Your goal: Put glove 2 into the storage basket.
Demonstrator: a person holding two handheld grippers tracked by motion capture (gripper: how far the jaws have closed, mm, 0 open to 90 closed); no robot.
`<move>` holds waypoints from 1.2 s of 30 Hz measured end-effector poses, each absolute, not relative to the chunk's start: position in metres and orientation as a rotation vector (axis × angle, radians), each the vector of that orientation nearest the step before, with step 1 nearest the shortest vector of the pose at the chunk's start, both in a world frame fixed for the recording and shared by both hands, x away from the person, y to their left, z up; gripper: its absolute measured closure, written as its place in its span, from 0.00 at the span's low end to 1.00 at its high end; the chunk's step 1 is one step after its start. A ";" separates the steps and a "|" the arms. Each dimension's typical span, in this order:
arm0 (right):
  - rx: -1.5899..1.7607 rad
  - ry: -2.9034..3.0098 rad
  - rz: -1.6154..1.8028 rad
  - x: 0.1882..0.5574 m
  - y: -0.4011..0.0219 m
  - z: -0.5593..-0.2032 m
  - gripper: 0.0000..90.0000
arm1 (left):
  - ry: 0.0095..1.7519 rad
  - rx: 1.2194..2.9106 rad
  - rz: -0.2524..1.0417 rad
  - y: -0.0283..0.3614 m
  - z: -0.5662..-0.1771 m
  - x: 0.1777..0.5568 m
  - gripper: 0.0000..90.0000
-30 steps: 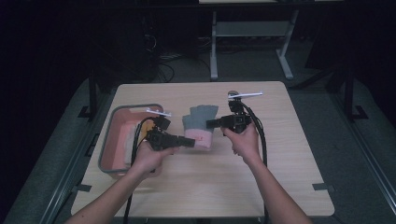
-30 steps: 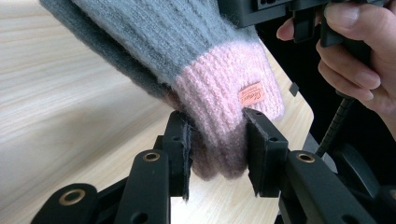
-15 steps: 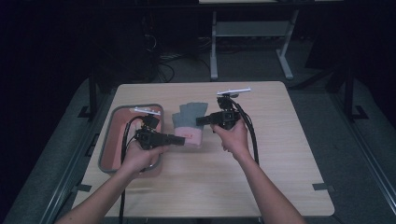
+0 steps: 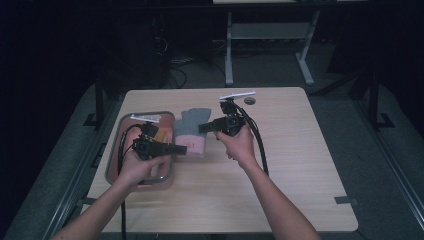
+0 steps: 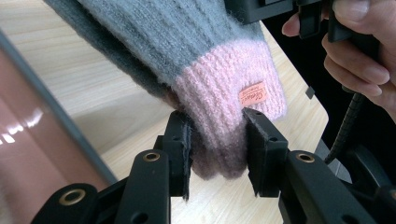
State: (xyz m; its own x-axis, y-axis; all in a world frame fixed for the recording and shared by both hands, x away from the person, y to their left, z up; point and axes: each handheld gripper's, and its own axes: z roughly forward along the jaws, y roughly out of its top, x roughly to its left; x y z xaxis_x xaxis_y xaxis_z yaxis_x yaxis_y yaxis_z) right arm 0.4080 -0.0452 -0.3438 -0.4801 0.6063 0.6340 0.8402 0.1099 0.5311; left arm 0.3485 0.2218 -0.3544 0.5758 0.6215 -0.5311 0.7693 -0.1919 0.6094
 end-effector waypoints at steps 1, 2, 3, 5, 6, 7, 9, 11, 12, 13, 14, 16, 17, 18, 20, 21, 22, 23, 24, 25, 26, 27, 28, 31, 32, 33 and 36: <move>-1.430 -2.130 -1.306 0.408 -0.044 -0.344 0.87 | 1.123 1.903 -0.203 0.223 -0.354 0.348 0.71; -1.427 -2.131 -1.303 0.409 -0.042 -0.344 0.87 | 1.130 1.897 -0.203 0.225 -0.354 0.348 0.71; -1.425 -2.132 -1.302 0.409 -0.040 -0.344 0.87 | 1.129 1.902 -0.202 0.227 -0.354 0.348 0.71; -1.422 -2.133 -1.299 0.410 -0.036 -0.343 0.87 | 1.136 1.893 -0.203 0.230 -0.354 0.348 0.71; -1.416 -2.130 -1.303 0.411 -0.032 -0.342 0.87 | 1.135 1.891 -0.201 0.232 -0.353 0.348 0.71; -1.416 -2.130 -1.303 0.411 -0.032 -0.342 0.87 | 1.136 1.892 -0.197 0.234 -0.353 0.348 0.71; -1.410 -2.136 -1.300 0.412 -0.029 -0.341 0.87 | 1.143 1.889 -0.195 0.237 -0.353 0.347 0.71; -1.402 -2.139 -1.303 0.413 -0.025 -0.340 0.87 | 1.142 1.886 -0.193 0.240 -0.352 0.347 0.71; -1.401 -2.140 -1.304 0.414 -0.023 -0.340 0.87 | 1.151 1.881 -0.192 0.242 -0.352 0.347 0.71; -1.391 -2.146 -1.300 0.414 -0.022 -0.340 0.87 | 1.158 1.876 -0.192 0.243 -0.352 0.347 0.71; -1.388 -2.140 -1.293 0.415 -0.018 -0.341 0.87 | 1.162 1.874 -0.192 0.244 -0.352 0.346 0.71; -1.386 -2.143 -1.292 0.415 -0.017 -0.341 0.87 | 1.165 1.873 -0.191 0.247 -0.352 0.346 0.71; -1.384 -2.143 -1.290 0.416 -0.015 -0.341 0.87 | 1.169 1.869 -0.190 0.248 -0.352 0.346 0.71; -1.381 -2.145 -1.292 0.416 -0.014 -0.341 0.87 | 1.170 1.867 -0.187 0.249 -0.352 0.346 0.71; -1.375 -2.149 -1.289 0.417 -0.010 -0.340 0.87 | 1.174 1.868 -0.186 0.252 -0.351 0.345 0.71; -1.374 -2.152 -1.287 0.417 -0.009 -0.340 0.87 | 1.173 1.866 -0.184 0.253 -0.351 0.345 0.71; -1.371 -2.153 -1.291 0.417 -0.007 -0.340 0.87 | 1.178 1.862 -0.183 0.255 -0.350 0.345 0.71; -1.368 -2.152 -1.289 0.418 -0.006 -0.339 0.87 | 1.176 1.864 -0.181 0.256 -0.350 0.345 0.71; -1.367 -2.153 -1.287 0.418 -0.005 -0.338 0.87 | 1.179 1.860 -0.179 0.257 -0.350 0.345 0.71; -1.363 -2.151 -1.289 0.418 -0.003 -0.338 0.87 | 1.180 1.863 -0.175 0.259 -0.349 0.344 0.71; -1.358 -2.155 -1.291 0.418 0.000 -0.337 0.87 | 1.185 1.858 -0.172 0.260 -0.349 0.344 0.71; -1.358 -2.155 -1.291 0.418 0.000 -0.337 0.87 | 1.183 1.862 -0.171 0.261 -0.349 0.344 0.71; -1.356 -2.154 -1.296 0.419 0.001 -0.337 0.87 | 1.186 1.861 -0.168 0.262 -0.348 0.344 0.71; -1.348 -2.148 -1.297 0.420 0.005 -0.338 0.87 | 1.191 1.860 -0.167 0.266 -0.347 0.344 0.71; -1.346 -2.150 -1.293 0.421 0.006 -0.338 0.87 | 1.191 1.861 -0.165 0.268 -0.347 0.344 0.71; -1.346 -2.148 -1.294 0.421 0.008 -0.338 0.87 | 1.192 1.859 -0.165 0.268 -0.347 0.343 0.71; -1.338 -2.151 -1.296 0.422 0.012 -0.337 0.87 | 1.198 1.850 -0.161 0.272 -0.347 0.343 0.71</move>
State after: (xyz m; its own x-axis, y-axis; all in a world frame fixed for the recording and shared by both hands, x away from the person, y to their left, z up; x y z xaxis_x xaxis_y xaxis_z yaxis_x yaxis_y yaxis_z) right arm 0.4217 0.0120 -0.3367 -0.5239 0.5627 0.6395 0.8283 0.1616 0.5365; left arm 0.3432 0.2724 -0.3472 0.5226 0.6659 -0.5324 0.7829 -0.1275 0.6090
